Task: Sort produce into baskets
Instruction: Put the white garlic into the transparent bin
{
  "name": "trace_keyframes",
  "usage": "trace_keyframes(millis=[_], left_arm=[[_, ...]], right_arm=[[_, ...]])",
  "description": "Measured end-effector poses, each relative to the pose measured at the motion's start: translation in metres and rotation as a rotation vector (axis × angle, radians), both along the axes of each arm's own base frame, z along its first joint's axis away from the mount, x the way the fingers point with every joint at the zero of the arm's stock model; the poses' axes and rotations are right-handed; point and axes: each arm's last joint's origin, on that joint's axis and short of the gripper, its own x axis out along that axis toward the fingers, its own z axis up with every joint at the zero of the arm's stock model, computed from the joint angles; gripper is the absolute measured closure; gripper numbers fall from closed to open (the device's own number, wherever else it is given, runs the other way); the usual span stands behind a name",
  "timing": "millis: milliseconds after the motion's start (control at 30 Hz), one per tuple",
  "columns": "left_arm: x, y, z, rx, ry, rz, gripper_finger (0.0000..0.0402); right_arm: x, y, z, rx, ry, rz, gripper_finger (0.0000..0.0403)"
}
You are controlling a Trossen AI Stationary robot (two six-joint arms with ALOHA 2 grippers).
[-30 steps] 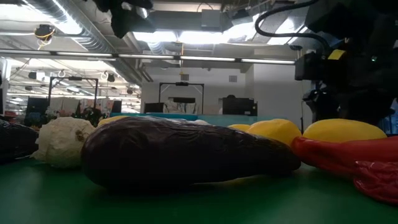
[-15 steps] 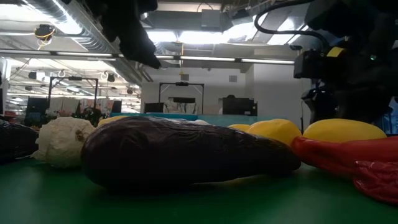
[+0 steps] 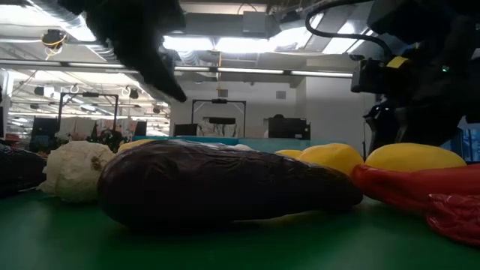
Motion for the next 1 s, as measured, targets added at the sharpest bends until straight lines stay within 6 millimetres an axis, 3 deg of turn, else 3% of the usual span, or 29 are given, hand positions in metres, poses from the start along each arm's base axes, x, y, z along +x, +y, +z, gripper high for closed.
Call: trace_keyframes(millis=[267,600,1000], left_arm=[[0.002,-0.002,-0.019,0.074,-0.062,-0.089,0.0126],[0.019,-0.011,-0.067,0.161,0.085,-0.180,0.0126],[0.028,0.002,-0.065,0.278,0.063,-0.177,0.0126]], right_arm=[[0.000,0.000,0.000,-0.012,-0.005,-0.013,0.0123],[0.000,0.000,0.000,-0.010,-0.011,-0.017,0.0123],[0.001,0.000,0.001,-0.012,-0.023,-0.021,0.0123]])
